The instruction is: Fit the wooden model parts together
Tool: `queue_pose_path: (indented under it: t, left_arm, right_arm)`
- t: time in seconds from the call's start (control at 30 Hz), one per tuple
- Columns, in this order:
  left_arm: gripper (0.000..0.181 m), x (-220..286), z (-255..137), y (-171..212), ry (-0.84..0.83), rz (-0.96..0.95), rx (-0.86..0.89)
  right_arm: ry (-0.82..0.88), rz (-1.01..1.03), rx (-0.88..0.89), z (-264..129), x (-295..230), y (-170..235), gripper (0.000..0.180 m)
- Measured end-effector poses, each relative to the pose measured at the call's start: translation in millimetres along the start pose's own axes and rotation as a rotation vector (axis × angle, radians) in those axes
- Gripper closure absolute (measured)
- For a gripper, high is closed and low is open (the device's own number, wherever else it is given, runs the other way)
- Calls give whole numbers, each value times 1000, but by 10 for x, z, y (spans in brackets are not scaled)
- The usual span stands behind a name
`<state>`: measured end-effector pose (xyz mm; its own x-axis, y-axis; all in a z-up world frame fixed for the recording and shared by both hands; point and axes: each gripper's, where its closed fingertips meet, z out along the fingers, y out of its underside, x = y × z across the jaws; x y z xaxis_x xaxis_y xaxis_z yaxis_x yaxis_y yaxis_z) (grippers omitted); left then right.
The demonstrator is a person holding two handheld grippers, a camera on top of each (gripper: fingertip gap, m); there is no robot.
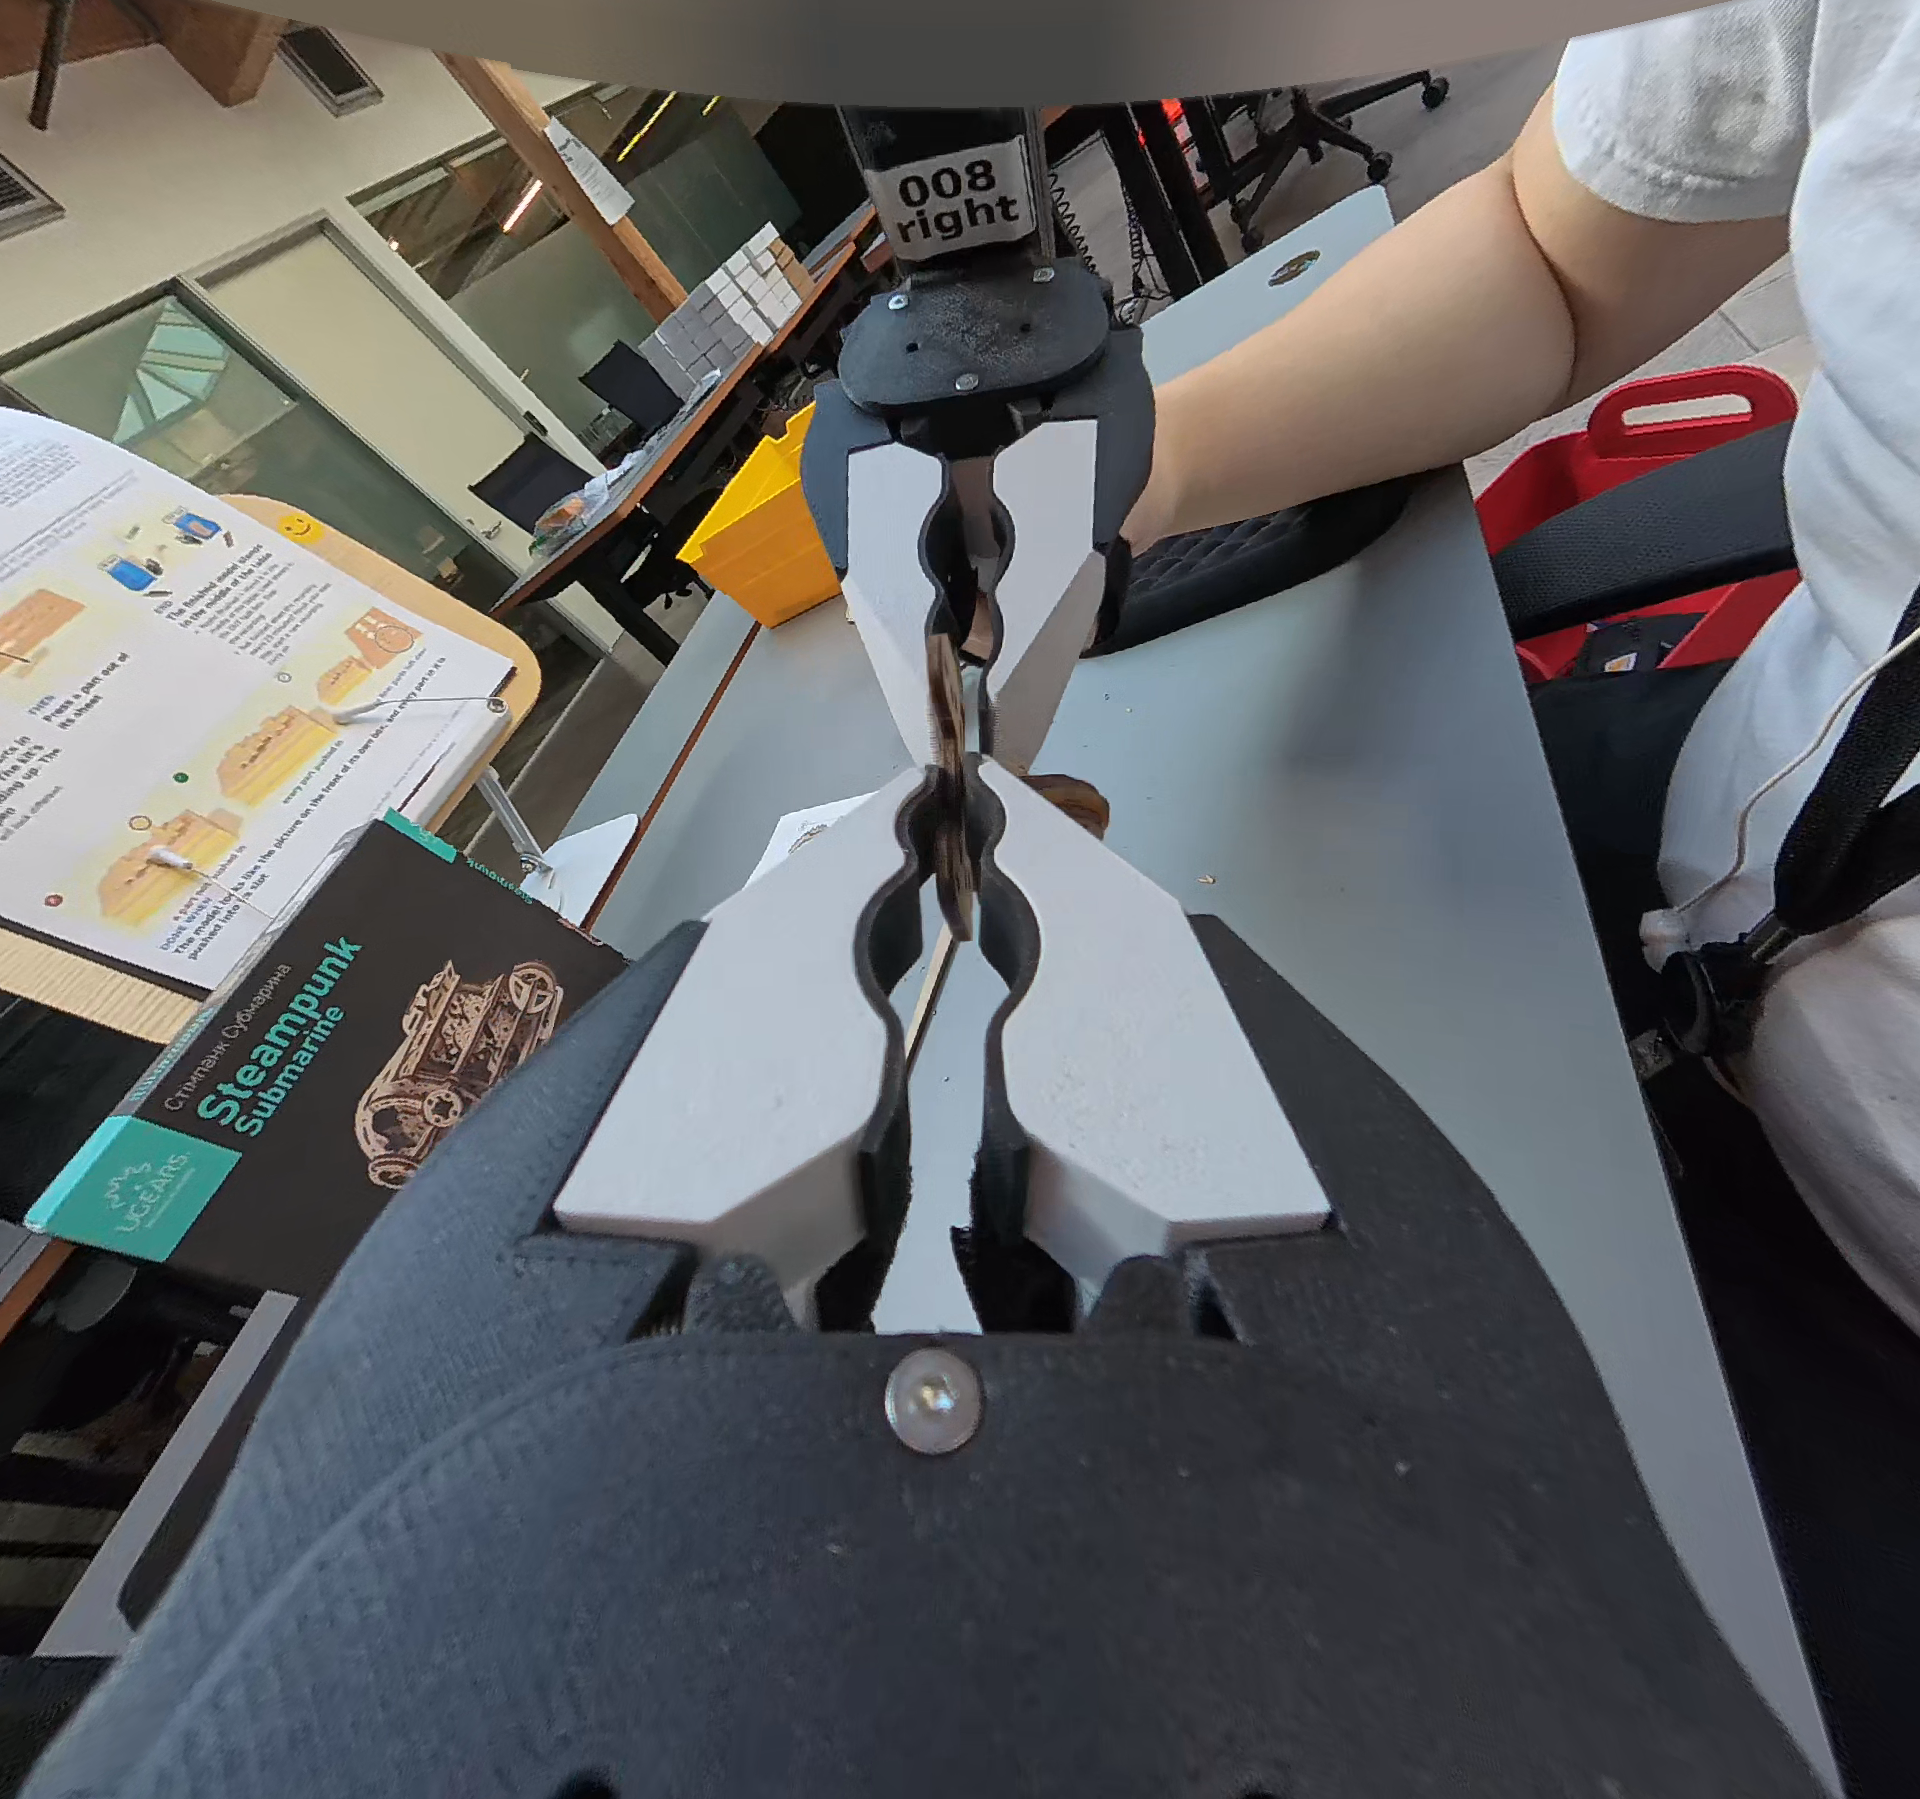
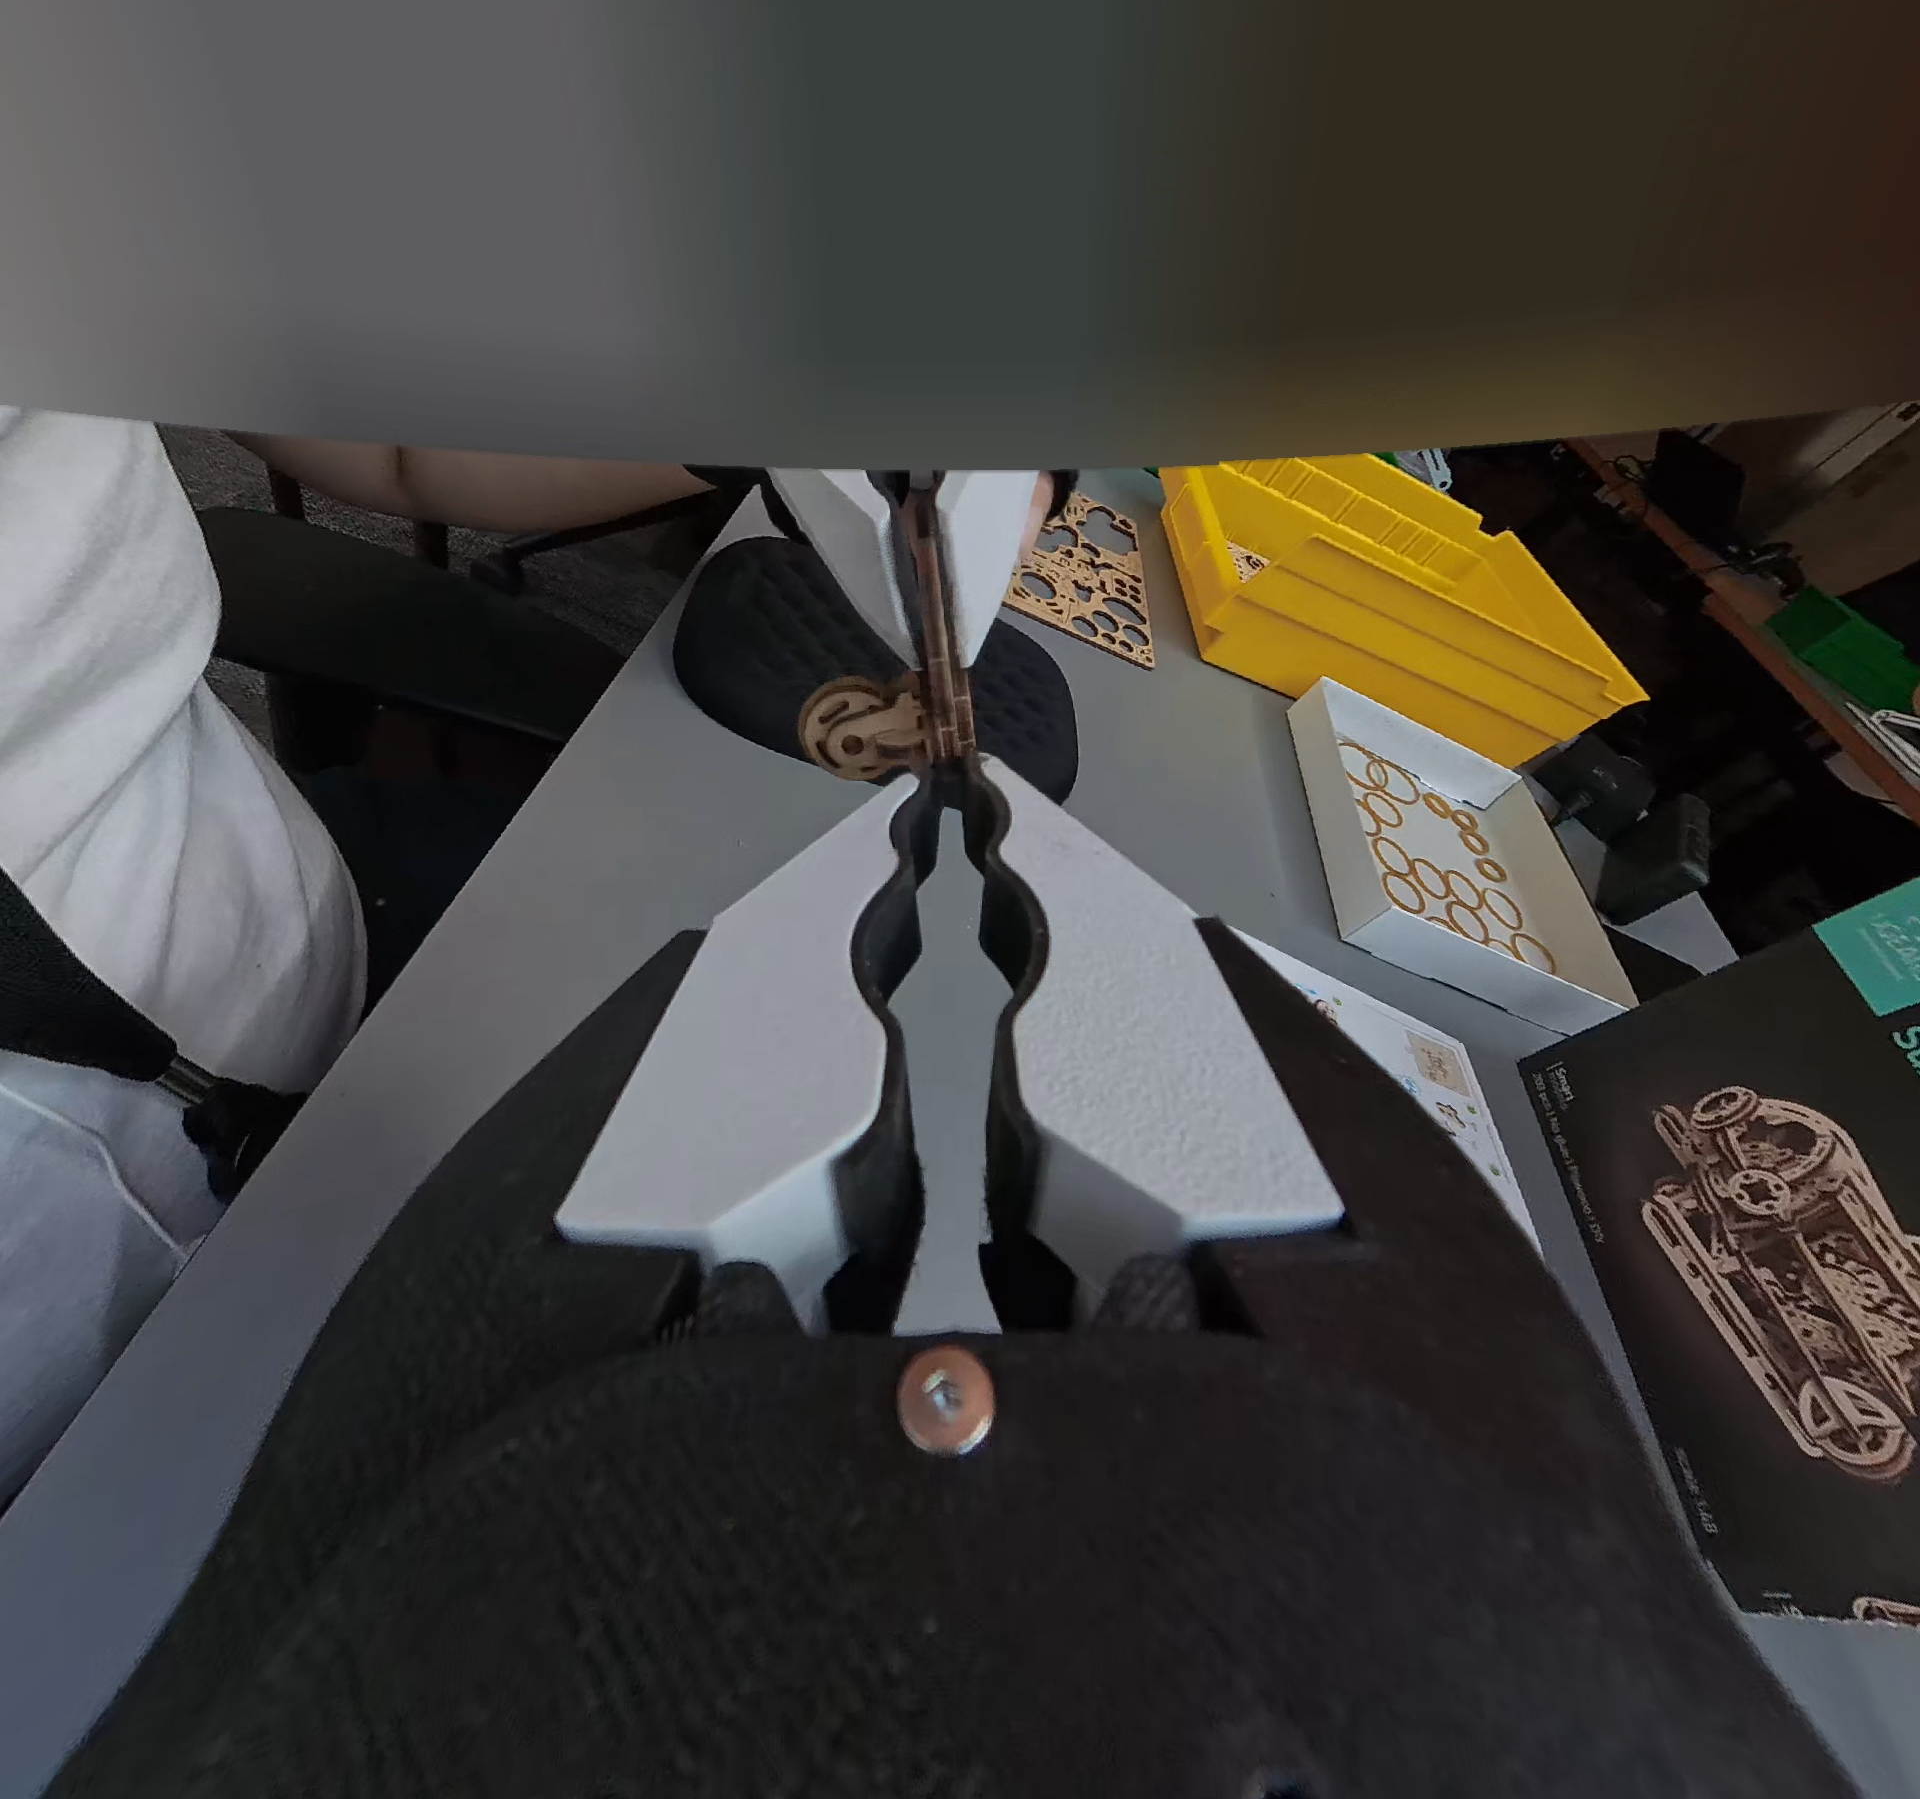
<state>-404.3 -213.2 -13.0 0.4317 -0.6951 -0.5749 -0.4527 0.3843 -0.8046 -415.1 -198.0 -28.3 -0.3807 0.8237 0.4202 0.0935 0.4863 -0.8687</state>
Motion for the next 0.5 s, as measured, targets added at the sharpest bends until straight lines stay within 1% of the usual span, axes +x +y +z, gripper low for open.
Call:
queue_pose_path:
  t: [0.13, 0.2, 0.3, 0.37, 0.5]
  left_arm:
    - [180, -40, -52, 83, -29, -17, -18]
    - [180, -27, -54, 79, -30, -36, 10]
    - [180, -12, -54, 4, -35, -42, 78]
    - [180, -1, -66, -40, -27, -53, 123]
    - [181, 61, -89, -140, 16, -82, 214]
  right_arm:
    - [-10, 30, 101, -118, 32, -181, 180]
    - [-31, 49, 148, -153, 12, -264, 180]
    - [-34, -15, 77, -124, -9, -148, 179]
    - [-43, -30, 90, -131, -25, -150, 167]
    - [-77, -34, 173, -162, -92, -248, 162]
